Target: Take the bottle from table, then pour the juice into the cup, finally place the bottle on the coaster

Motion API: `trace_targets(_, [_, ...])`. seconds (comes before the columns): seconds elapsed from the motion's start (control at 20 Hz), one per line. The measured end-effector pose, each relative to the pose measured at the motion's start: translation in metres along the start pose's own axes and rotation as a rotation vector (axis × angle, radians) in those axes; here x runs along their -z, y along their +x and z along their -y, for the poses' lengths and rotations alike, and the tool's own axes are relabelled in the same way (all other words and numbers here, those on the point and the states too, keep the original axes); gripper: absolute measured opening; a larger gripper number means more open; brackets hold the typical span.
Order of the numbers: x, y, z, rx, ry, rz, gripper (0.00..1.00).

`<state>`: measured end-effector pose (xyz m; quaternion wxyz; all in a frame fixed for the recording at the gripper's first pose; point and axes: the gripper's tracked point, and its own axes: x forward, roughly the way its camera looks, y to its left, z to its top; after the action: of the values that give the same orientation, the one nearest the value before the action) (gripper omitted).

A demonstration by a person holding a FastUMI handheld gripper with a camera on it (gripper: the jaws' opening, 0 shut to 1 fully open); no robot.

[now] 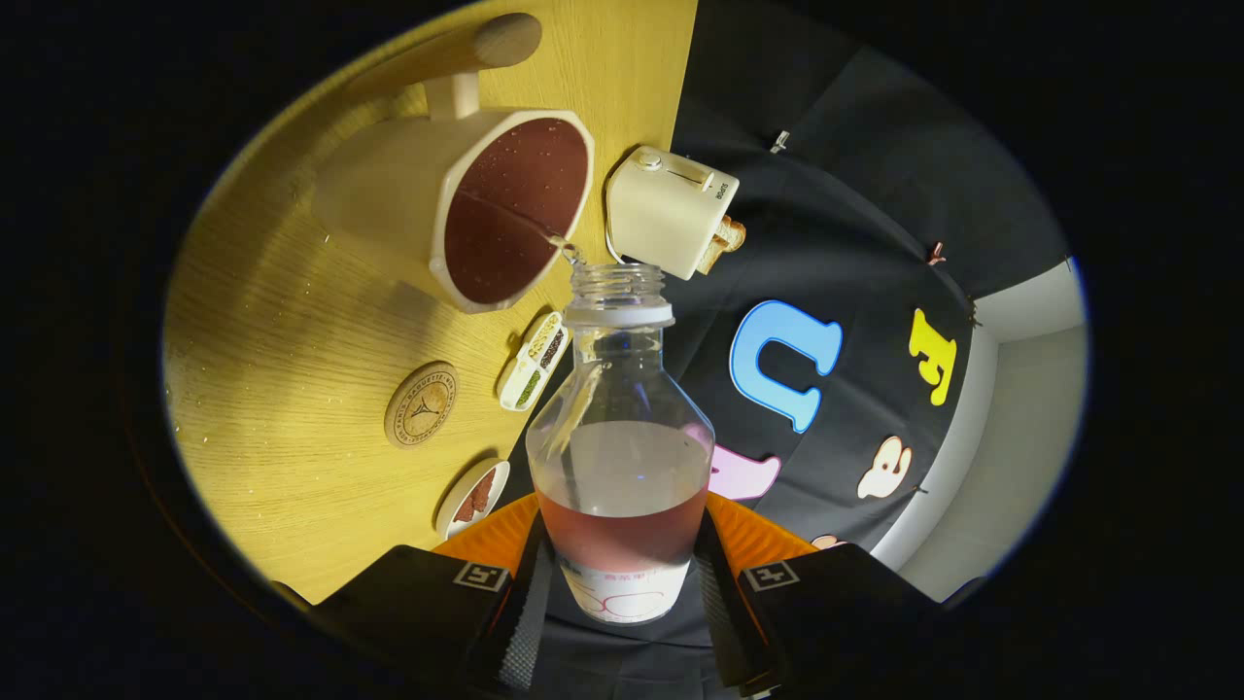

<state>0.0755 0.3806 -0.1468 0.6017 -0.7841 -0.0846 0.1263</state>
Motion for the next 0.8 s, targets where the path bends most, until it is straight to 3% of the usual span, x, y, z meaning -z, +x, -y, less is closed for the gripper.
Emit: trace_targets(0.8, [-0.016,0.002,0.017,0.073,-0.154,0.100,0.72])
